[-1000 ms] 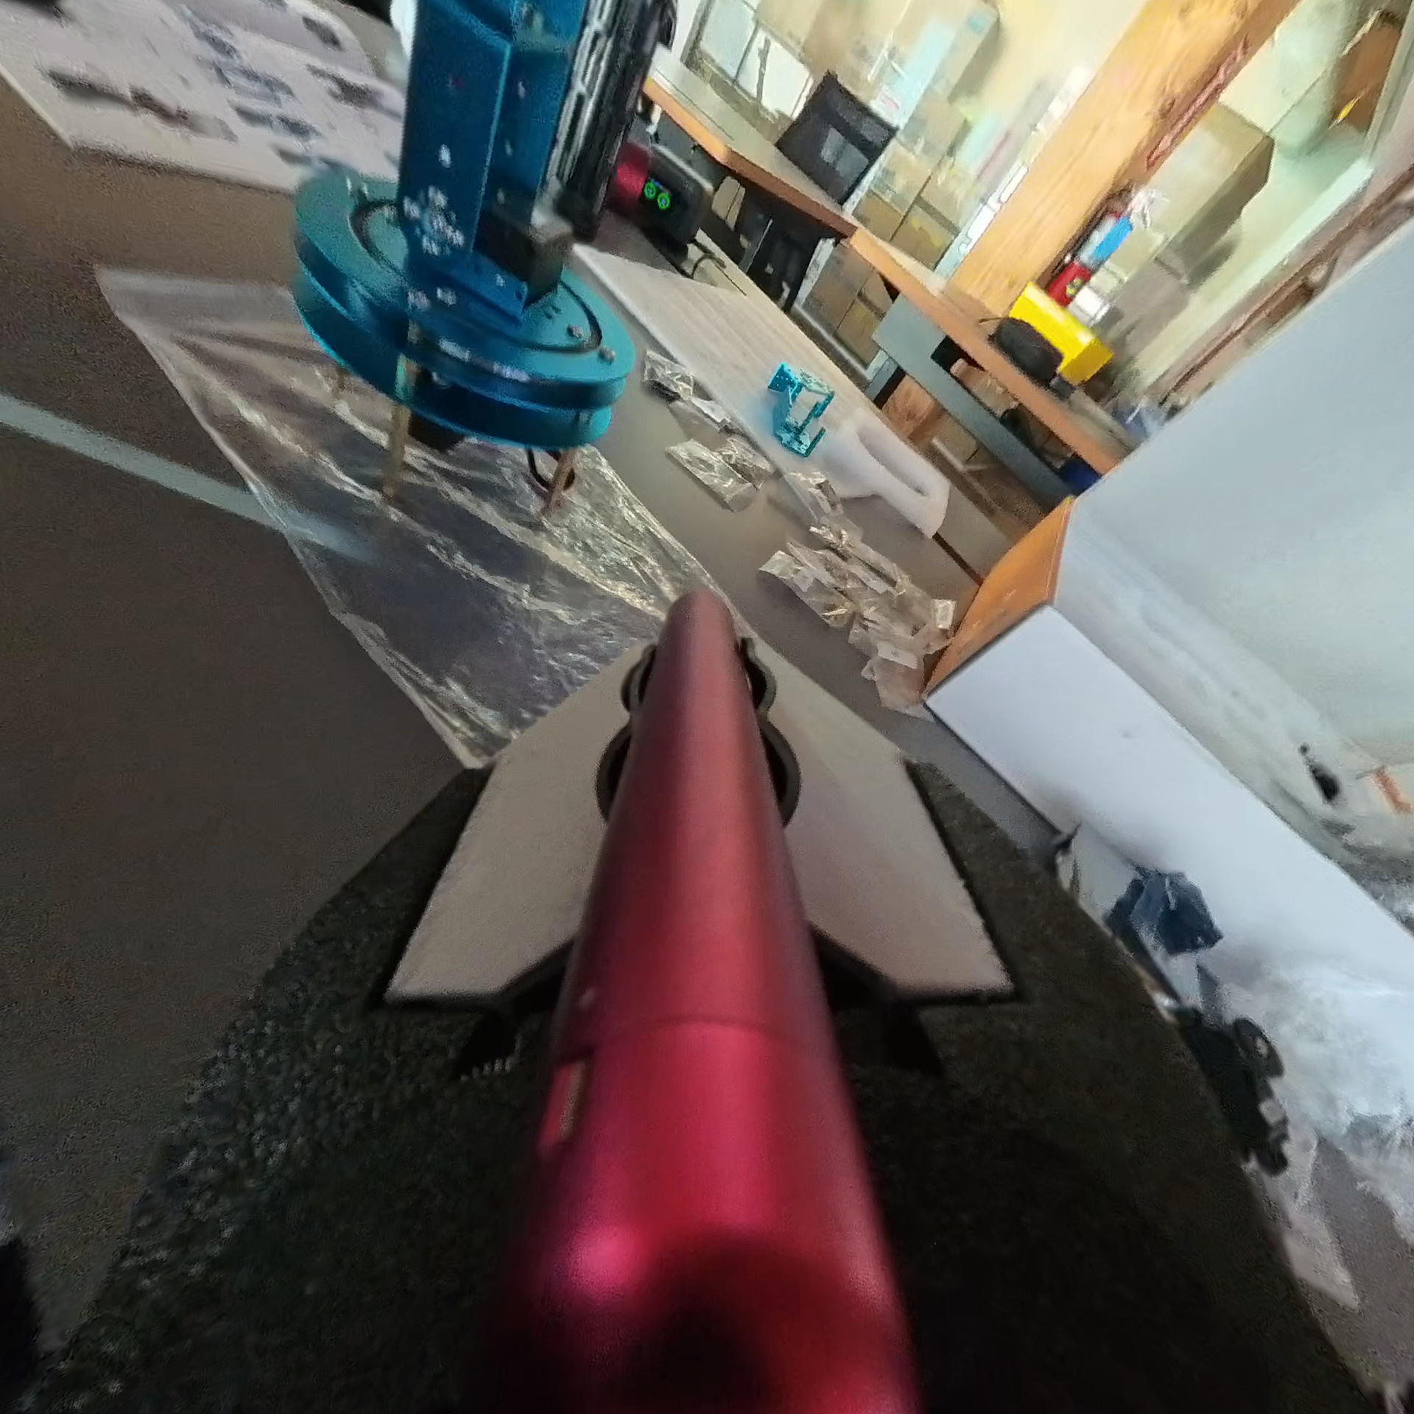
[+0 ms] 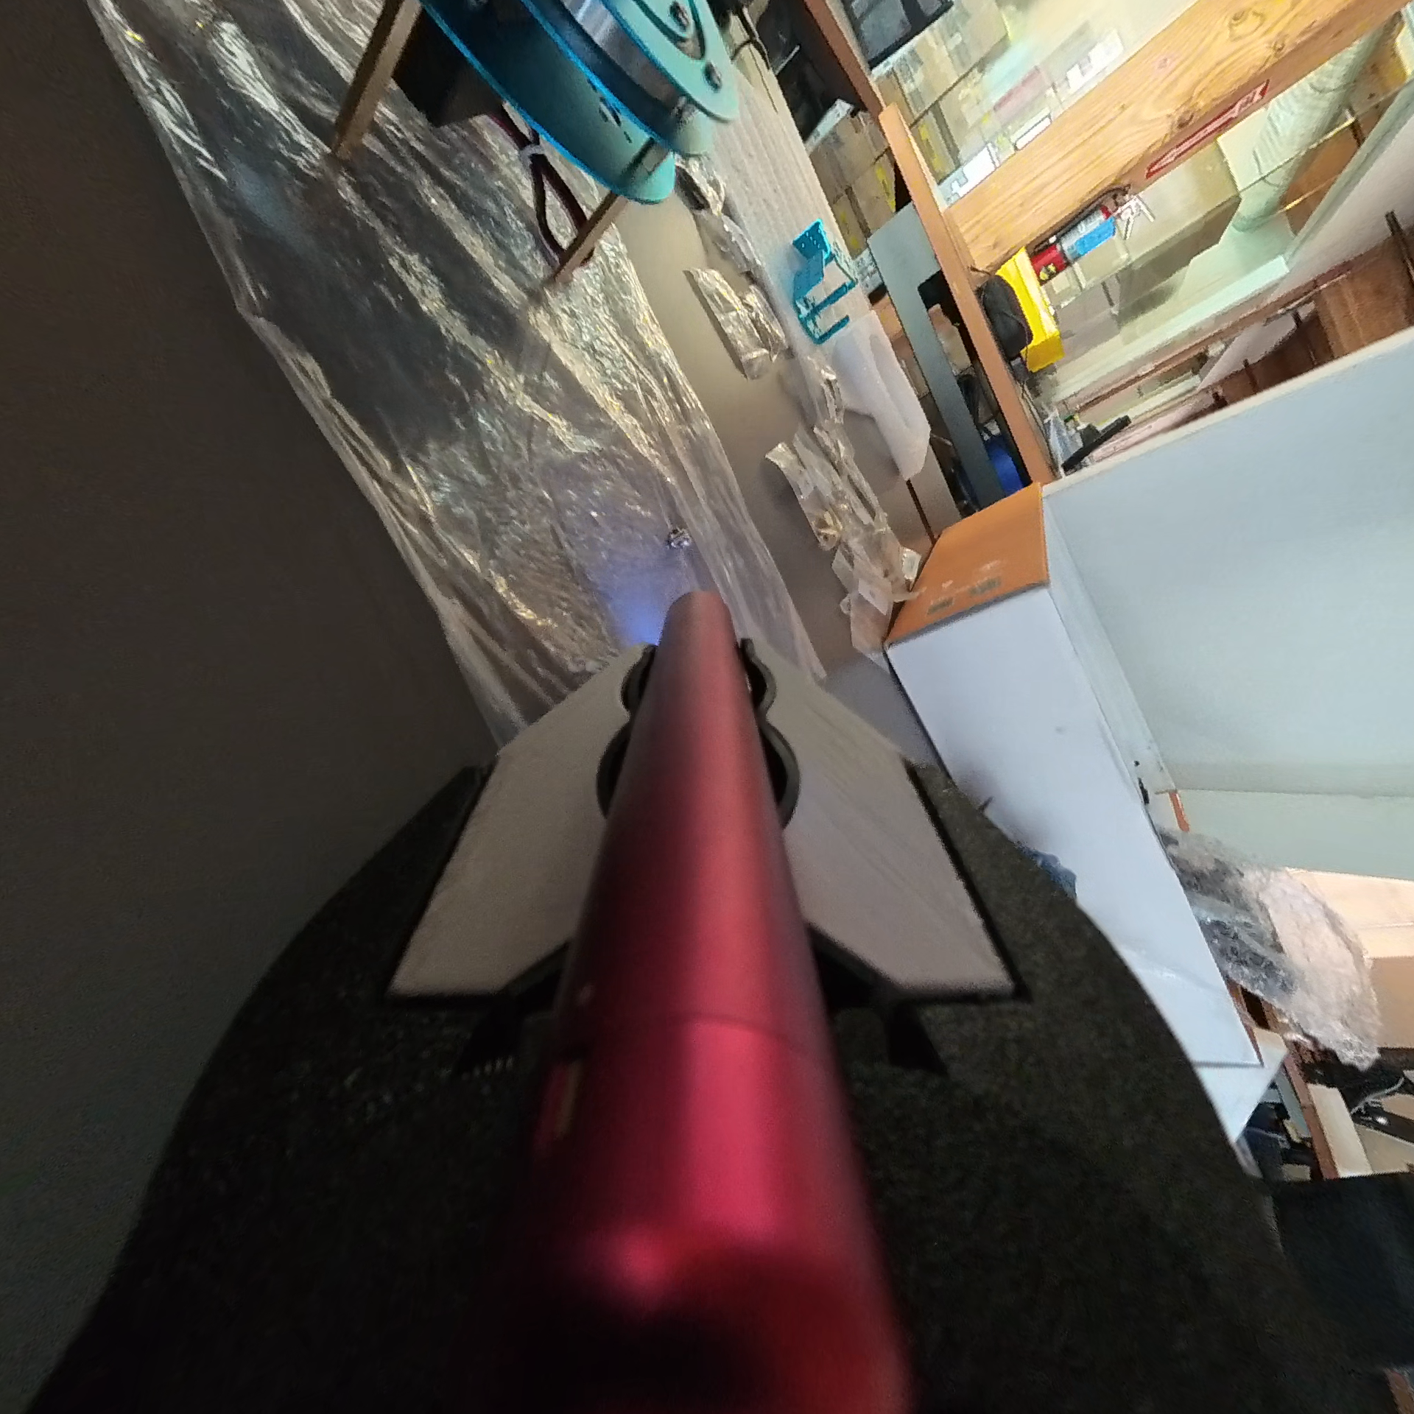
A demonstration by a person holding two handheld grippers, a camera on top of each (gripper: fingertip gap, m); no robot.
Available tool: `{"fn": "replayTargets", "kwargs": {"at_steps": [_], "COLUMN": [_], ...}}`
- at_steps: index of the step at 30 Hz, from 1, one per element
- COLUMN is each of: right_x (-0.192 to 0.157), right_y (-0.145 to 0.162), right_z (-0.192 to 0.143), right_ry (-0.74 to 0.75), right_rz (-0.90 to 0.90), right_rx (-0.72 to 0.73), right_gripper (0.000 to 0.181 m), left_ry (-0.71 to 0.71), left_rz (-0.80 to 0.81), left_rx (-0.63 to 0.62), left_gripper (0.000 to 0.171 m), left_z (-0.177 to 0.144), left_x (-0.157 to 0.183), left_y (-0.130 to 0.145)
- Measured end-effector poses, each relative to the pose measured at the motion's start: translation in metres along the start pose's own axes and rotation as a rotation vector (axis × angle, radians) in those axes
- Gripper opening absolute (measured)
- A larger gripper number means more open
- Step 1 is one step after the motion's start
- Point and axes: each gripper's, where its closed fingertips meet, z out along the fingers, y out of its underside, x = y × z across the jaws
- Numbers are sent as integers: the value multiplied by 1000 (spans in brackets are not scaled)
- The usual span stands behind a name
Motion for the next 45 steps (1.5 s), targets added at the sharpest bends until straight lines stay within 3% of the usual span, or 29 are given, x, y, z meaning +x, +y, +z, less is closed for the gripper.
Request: {"fn": "replayTargets", "kwargs": {"at_steps": [12,22,38,45], "right_x": [11,4,-5,0], "right_y": [24,15,8,-3], "right_z": [-34,-41,-50,-56], "right_ry": [27,-36,-185,-198], "right_rz": [179,215,361,430], "right_rx": [-86,-37,-10,69], "right_gripper": [21,22,21,20], "left_ry": [4,6,14,7], "left_rz": [50,-21,28,33], "left_rx": [13,-6,10,21], "left_gripper": [19,19,19,19], "left_z": [0,2,0,-1], "left_x": [8,2,8,7], "left_y": [-4,2,-5,-8]}}
